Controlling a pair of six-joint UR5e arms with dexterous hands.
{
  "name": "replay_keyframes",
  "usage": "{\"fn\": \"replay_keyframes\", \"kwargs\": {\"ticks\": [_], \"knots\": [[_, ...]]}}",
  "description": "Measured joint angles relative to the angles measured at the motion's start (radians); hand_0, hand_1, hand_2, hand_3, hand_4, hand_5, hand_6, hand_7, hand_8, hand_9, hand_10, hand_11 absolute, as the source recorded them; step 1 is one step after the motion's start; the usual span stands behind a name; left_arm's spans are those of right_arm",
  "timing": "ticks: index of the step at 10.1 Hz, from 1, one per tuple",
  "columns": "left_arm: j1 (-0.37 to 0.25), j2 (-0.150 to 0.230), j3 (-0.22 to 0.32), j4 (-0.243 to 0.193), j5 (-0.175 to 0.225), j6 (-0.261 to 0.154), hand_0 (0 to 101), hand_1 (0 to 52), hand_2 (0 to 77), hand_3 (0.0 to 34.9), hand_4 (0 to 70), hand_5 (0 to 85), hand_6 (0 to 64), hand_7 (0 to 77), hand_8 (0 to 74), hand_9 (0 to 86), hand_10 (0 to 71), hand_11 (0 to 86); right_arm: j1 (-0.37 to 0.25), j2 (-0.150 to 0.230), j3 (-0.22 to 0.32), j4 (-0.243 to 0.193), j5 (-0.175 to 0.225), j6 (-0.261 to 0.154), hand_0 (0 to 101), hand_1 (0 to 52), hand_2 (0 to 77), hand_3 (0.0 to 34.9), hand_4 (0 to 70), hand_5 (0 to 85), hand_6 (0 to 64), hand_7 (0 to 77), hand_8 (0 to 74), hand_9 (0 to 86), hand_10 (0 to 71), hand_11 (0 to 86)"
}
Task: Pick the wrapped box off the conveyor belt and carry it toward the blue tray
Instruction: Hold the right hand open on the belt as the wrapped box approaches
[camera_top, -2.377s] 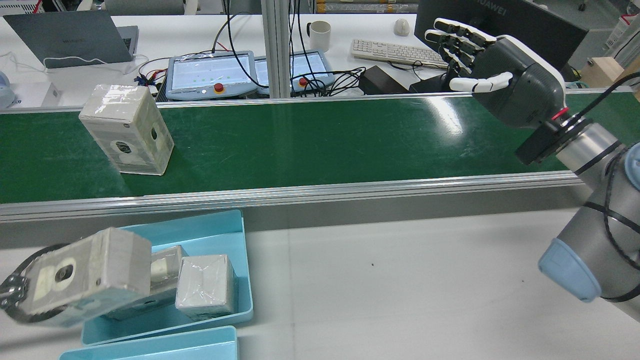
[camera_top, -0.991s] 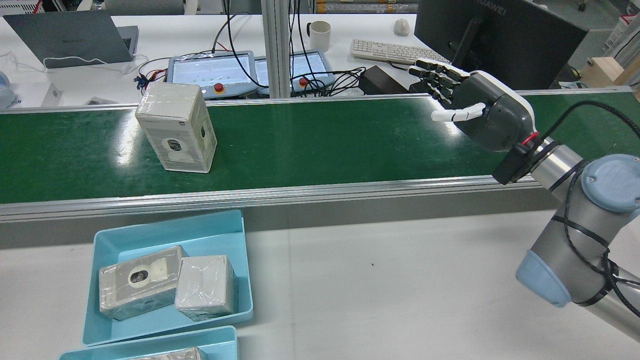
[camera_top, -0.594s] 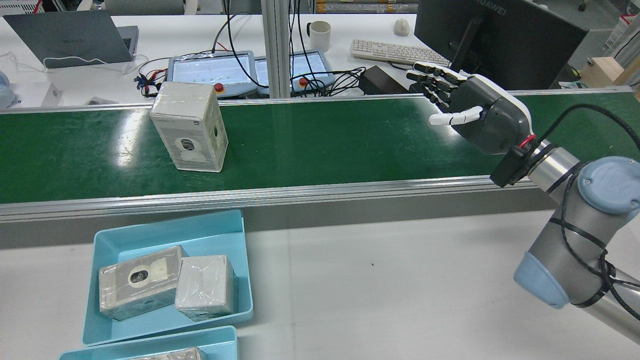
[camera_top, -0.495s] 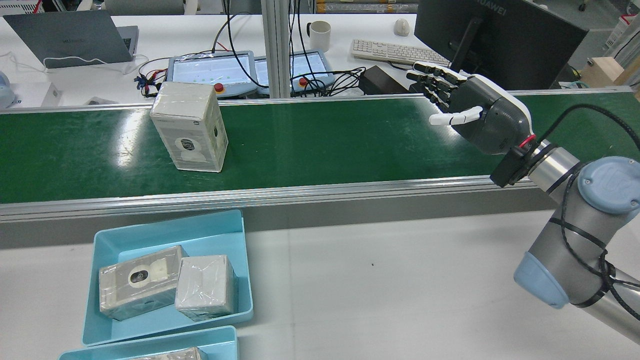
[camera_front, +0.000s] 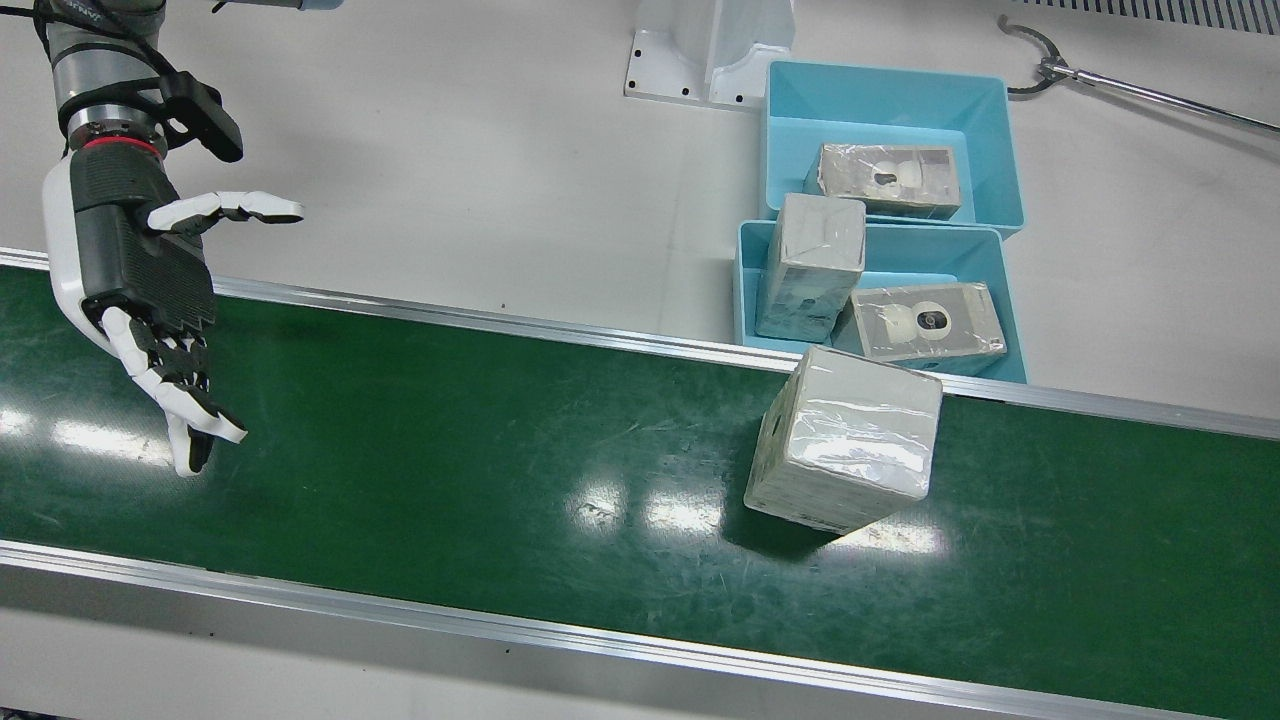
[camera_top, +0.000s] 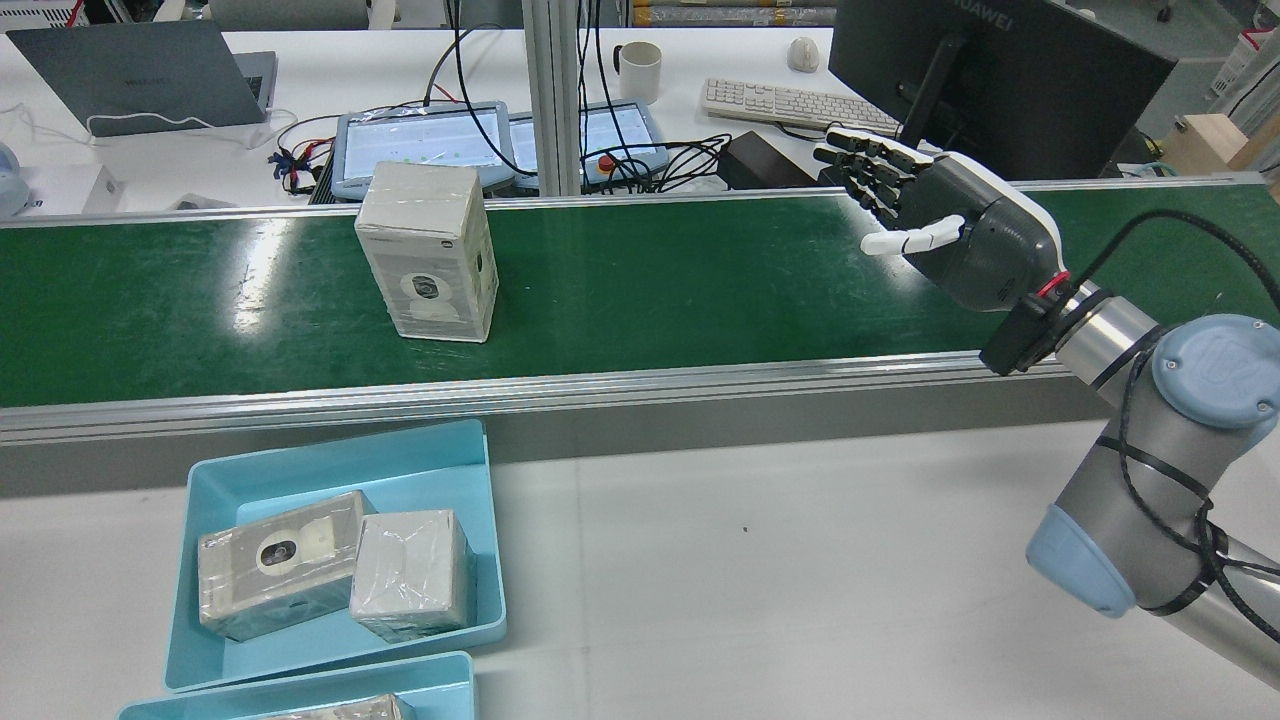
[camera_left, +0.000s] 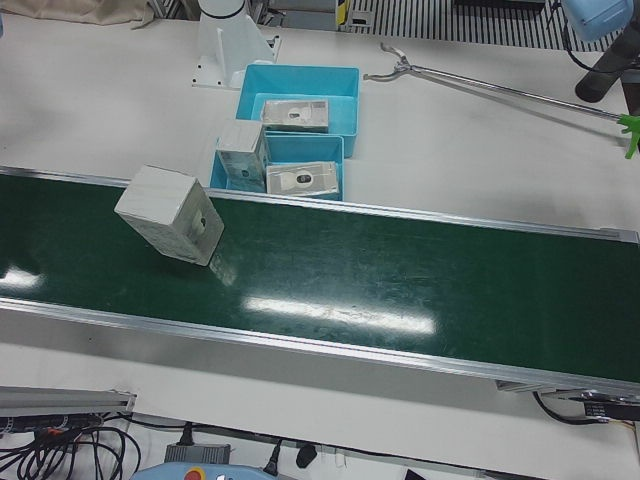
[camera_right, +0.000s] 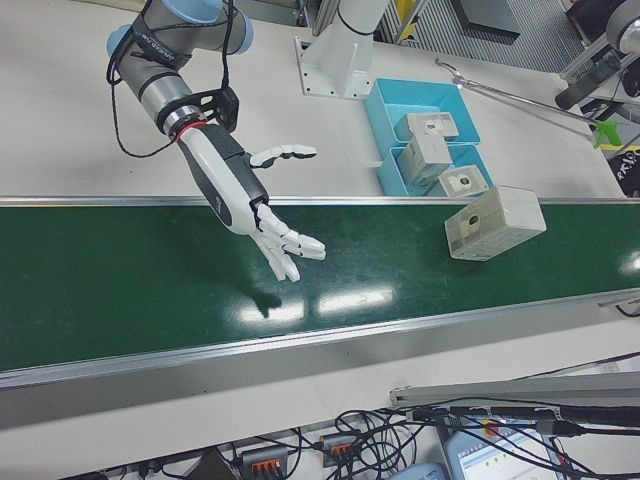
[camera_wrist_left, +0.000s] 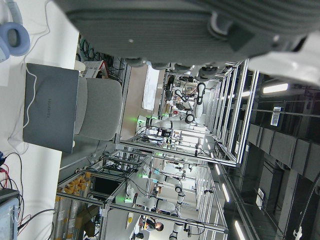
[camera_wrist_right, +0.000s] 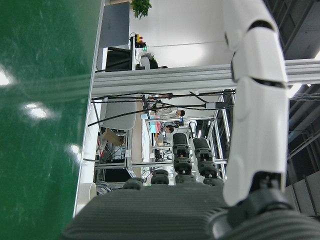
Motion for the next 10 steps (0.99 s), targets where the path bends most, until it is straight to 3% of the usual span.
{"fn": "replay_keyframes", "kwargs": {"ticks": [10], "knots": [[0.0,0.0,0.0,0.0,0.0,0.0,0,0.0,0.5,0.0,0.0,1.1,0.0,0.5,0.5,0.0,0.5,0.0,0.0,-0.01,-0.004,0.0,-0.001,0.003,48,15.3,14.2,1.4,7.1,14.2,2.2,14.2,0.5,4.9,0.0,1.6]]}}
